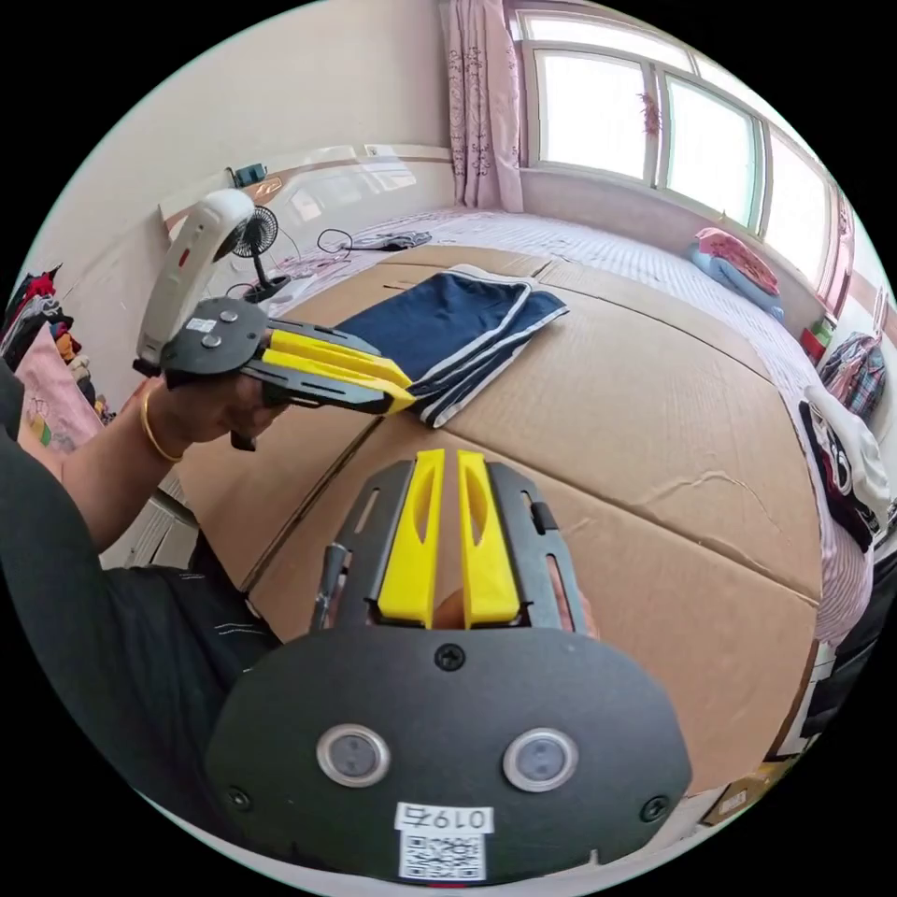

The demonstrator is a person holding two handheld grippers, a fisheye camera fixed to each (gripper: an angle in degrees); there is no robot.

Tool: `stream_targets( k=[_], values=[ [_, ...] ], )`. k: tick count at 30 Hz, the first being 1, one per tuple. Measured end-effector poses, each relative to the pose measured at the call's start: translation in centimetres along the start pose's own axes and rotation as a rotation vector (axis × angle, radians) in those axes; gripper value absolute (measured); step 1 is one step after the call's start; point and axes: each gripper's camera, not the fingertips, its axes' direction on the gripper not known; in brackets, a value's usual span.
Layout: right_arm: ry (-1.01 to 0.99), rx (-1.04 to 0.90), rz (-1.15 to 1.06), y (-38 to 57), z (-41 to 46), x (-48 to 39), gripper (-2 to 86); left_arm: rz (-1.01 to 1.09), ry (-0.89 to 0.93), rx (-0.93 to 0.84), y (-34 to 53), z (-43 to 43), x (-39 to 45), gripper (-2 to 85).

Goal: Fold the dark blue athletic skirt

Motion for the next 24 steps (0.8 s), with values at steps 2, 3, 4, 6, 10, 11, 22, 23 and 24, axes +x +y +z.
stream_targets(
  k=[2, 3, 4, 6, 10, 11, 22, 23, 24],
  values=[
    [-0.015, -0.01, 0.015, 0.4, 1.3, 0.5, 1.0, -0.043, 0.023, 0.007, 0.3, -0.2, -1.1, 1.5],
    [-0.028, -0.011, 0.026, 0.6, 2.1, 0.8, 0.9, -0.051, 0.034, 0.017, 0.4, -0.4, -1.4, 1.3],
    [-0.043, -0.007, 0.037, 0.9, 2.9, 0.9, 1.4, -0.057, 0.039, 0.027, 0.5, -0.6, -1.5, 1.2],
    [-0.055, 0.004, 0.065, 1.4, 4.1, 1.1, 3.5, -0.061, 0.031, 0.033, 0.6, -0.7, -1.4, 1.1],
    [-0.016, -0.026, 0.078, 2.8, 7.5, 0.4, 6.2, -0.012, -0.083, 0.013, 0.4, 0.1, 0.4, 1.1],
    [-0.008, -0.035, 0.075, 3.1, 8.0, 0.2, 6.1, 0.003, -0.102, 0.009, 0.3, 0.2, 0.7, 1.0],
    [0.074, -0.054, 0.043, 5.9, 15.4, -3.0, 4.5, -0.442, -0.309, 0.243, 7.7, -11.8, -14.1, 0.7],
    [0.075, -0.054, 0.05, 6.0, 15.8, -3.0, 4.7, -0.482, -0.337, 0.244, 8.7, -12.4, -14.9, 0.7],
    [0.072, -0.06, 0.066, 6.2, 16.7, -3.0, 5.0, -0.544, -0.393, 0.23, 10.9, -13.0, -16.2, 0.7]
  ],
)
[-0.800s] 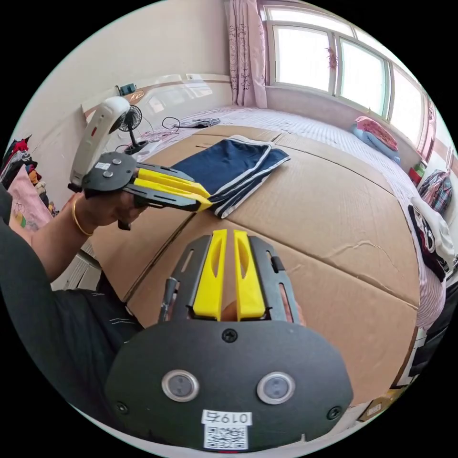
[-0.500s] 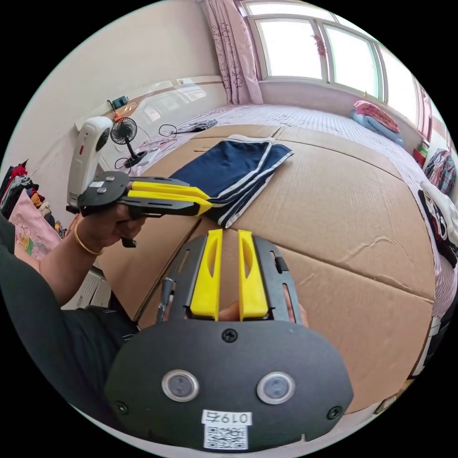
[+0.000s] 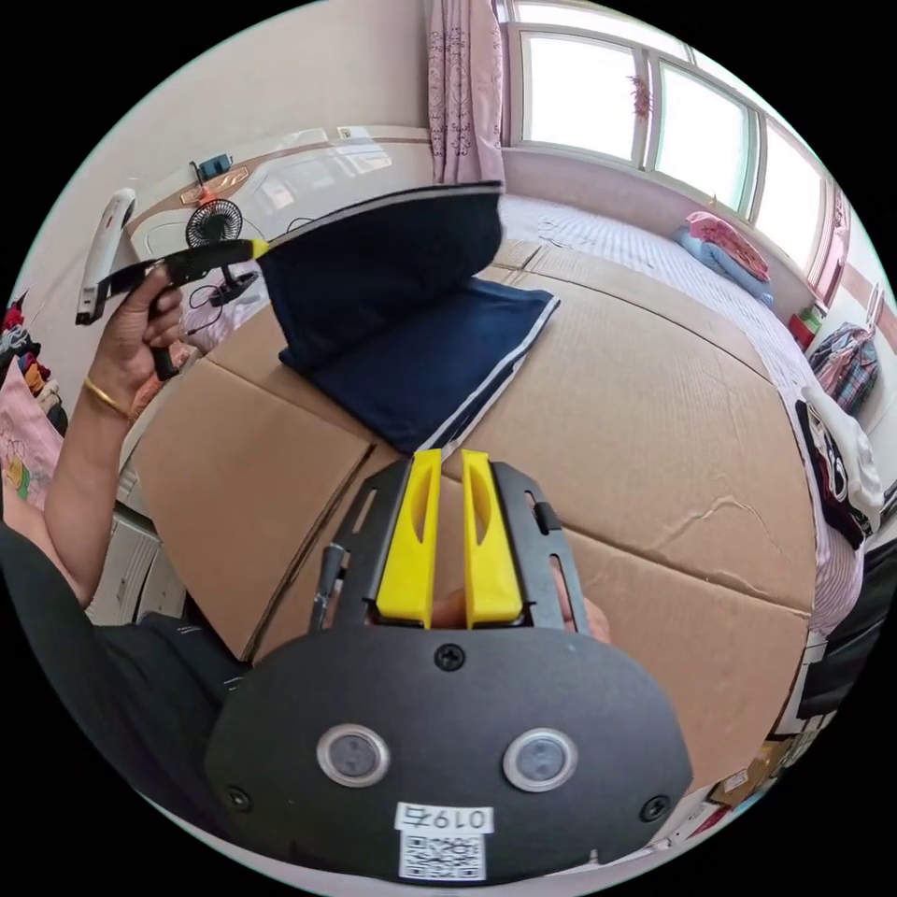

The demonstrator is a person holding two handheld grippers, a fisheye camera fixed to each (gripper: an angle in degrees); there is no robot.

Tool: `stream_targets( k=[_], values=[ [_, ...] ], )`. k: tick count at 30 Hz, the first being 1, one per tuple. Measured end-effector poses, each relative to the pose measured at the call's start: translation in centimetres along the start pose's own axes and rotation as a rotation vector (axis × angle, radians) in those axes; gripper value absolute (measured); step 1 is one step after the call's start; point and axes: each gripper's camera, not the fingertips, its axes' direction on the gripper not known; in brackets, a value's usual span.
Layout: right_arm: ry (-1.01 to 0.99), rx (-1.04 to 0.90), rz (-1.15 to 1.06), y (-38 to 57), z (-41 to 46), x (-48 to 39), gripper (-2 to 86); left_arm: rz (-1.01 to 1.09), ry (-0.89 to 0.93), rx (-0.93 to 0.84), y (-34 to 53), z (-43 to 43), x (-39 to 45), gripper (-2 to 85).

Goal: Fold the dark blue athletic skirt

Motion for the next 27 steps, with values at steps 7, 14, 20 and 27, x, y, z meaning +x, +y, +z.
stream_targets(
  k=[7, 14, 20, 27],
  values=[
    [-0.074, -0.113, 0.135, -0.5, 8.0, 0.5, 11.0, 0.046, -0.129, -0.193, 6.5, 2.9, -0.9, 0.7],
    [0.034, -0.133, 0.006, 0.4, 13.4, -3.7, 6.7, 0.139, -0.173, -0.191, 7.7, 4.2, 2.3, 0.7],
    [0.109, -0.066, 0.053, 3.6, 13.6, 0.4, 0.4, 0.145, -0.143, -0.187, 8.0, 5.9, 2.5, 0.6],
    [0.216, -0.204, 0.162, 12.8, 16.4, 6.9, 3.6, 0.234, -0.122, -0.302, 9.8, 11.1, 4.6, 0.9]
  ],
)
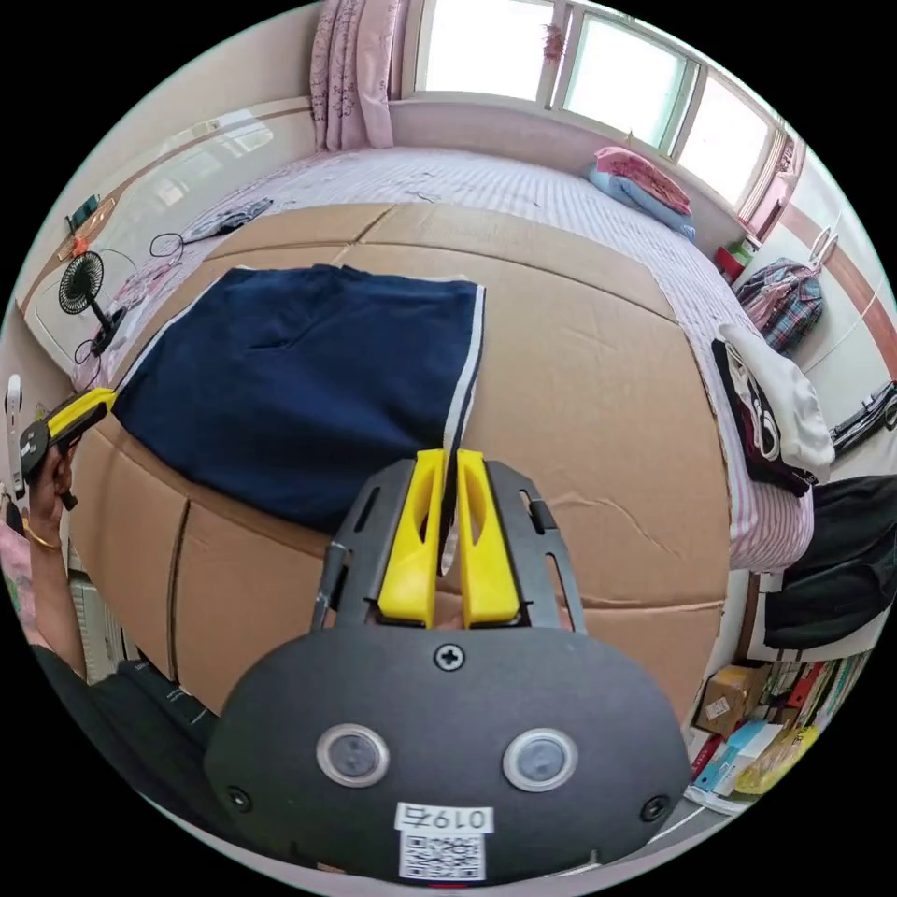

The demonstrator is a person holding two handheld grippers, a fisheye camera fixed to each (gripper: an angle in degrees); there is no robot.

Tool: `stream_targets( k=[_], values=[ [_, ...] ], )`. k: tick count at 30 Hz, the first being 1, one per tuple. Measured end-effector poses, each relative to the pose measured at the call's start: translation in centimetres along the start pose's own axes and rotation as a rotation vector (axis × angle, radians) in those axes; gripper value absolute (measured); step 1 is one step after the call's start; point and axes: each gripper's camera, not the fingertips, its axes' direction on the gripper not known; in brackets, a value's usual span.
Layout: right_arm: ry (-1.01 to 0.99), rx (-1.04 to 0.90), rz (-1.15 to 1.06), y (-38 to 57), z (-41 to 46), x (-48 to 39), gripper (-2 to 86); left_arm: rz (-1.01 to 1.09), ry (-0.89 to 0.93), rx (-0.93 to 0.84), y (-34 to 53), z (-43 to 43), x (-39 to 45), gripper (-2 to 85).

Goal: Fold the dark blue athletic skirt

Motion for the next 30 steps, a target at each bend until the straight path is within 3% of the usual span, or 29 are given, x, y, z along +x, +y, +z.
stream_targets(
  k=[3, 7, 12, 16, 24, 30],
  values=[
    [0.021, 0.042, 0.077, 2.4, 0.9, 1.9, 8.4, -0.089, 0.068, 0.013, 0.8, 1.6, -2.1, 1.0],
    [-0.251, 0.239, 0.207, 2.7, 1.8, 5.6, 6.4, -0.342, 0.258, 0.108, 1.0, 3.9, -9.1, 1.2],
    [-0.278, 0.078, 0.245, -1.7, 10.5, 6.2, 7.2, -0.357, 0.291, 0.156, -3.5, 7.9, -11.7, 2.7],
    [-0.377, 0.047, 0.319, -2.1, 16.0, 7.4, 8.1, -0.391, 0.432, 0.055, -8.6, 15.9, -12.6, 5.4],
    [-0.469, 0.047, 0.287, 0.5, 20.6, 7.1, 7.6, -0.467, 0.556, -0.043, -12.5, 25.7, -14.0, 6.4],
    [-0.406, 0.058, 0.218, 1.6, 22.0, 5.9, 4.5, -0.401, 0.505, -0.1, -14.1, 28.6, -12.6, 3.1]
  ],
)
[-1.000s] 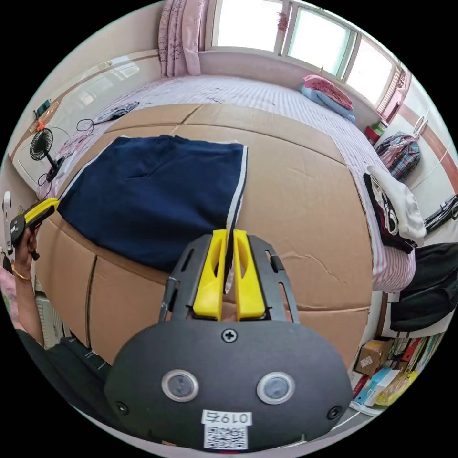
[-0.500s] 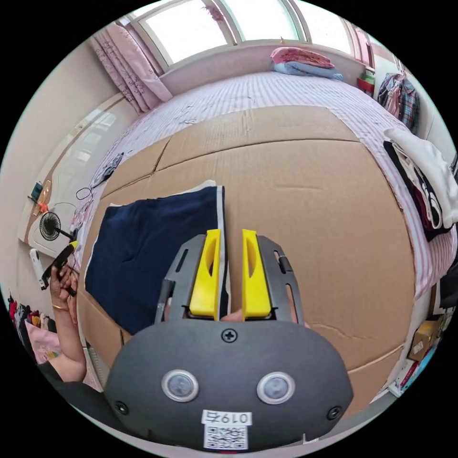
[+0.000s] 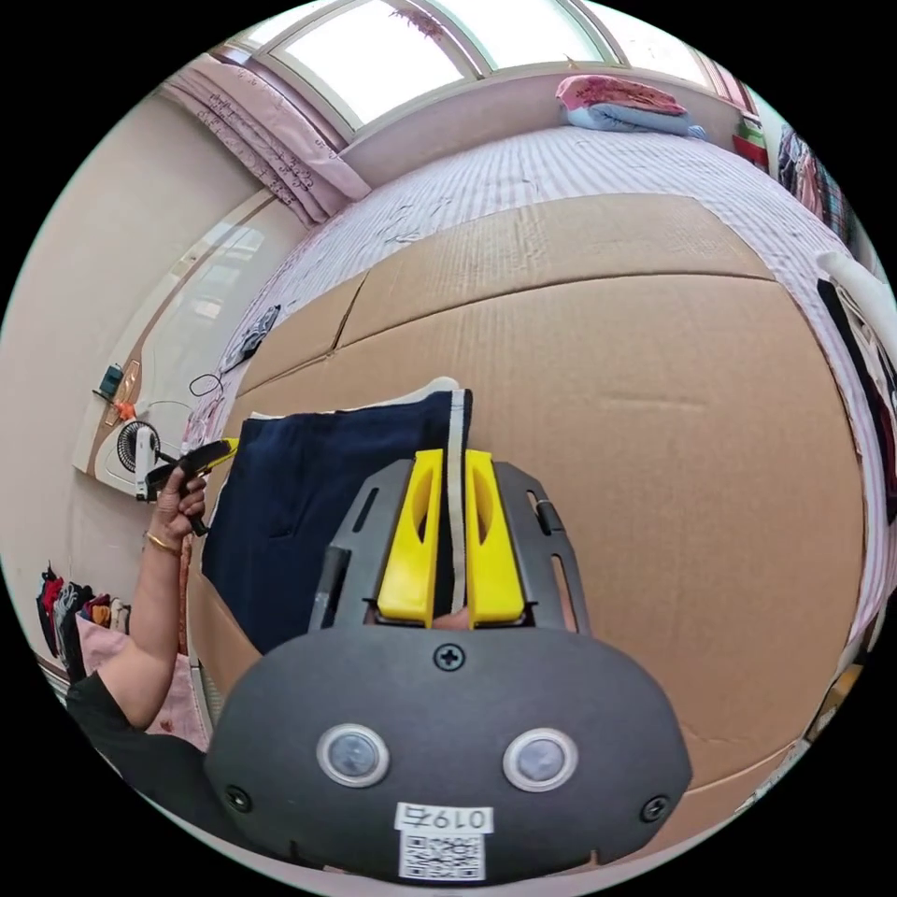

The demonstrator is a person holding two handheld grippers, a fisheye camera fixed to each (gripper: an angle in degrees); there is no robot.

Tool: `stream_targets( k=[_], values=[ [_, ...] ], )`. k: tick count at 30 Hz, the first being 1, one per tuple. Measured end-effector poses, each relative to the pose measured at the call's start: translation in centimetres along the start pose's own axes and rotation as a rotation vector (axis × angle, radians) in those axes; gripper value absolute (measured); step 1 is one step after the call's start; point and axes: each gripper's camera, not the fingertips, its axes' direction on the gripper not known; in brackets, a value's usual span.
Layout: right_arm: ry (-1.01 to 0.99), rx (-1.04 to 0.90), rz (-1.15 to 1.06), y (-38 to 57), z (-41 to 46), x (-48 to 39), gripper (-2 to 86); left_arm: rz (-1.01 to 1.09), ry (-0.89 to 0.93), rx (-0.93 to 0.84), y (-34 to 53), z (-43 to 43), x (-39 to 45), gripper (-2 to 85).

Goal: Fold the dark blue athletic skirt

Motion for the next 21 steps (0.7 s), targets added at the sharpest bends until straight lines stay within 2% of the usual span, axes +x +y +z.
stream_targets(
  k=[2, 5, 8, 11, 14, 16, 21],
  values=[
    [0.042, 0.008, -0.032, 0.6, 0.1, -0.5, 4.2, 0.012, -0.045, -0.026, -0.2, 0.3, 0.0, 2.3],
    [0.093, 0.02, -0.054, 1.4, 0.2, -0.6, 3.9, 0.074, 0.006, 0.018, 0.5, -0.7, -0.2, 1.5],
    [0.103, 0.02, -0.082, 2.1, 0.2, -0.6, 2.5, 0.108, 0.092, 0.143, 2.5, -3.3, -0.5, 1.1],
    [0.08, 0.099, -0.123, 4.0, -1.8, -1.0, 1.6, 0.221, 0.222, 0.272, 6.3, -7.1, -0.2, 0.9],
    [-0.081, 0.174, -0.224, 7.8, -5.2, -1.1, 0.7, 0.388, 0.416, 0.341, 11.8, -10.6, -0.3, 0.8],
    [-0.266, 0.217, -0.344, 12.3, -8.8, -0.7, -0.2, 0.504, 0.541, 0.369, 17.1, -13.3, -1.6, 0.8],
    [-0.545, 0.352, -0.537, 23.4, -17.6, 2.3, -0.7, 0.497, 0.43, 0.409, 26.7, -19.2, -5.4, 0.7]
  ],
)
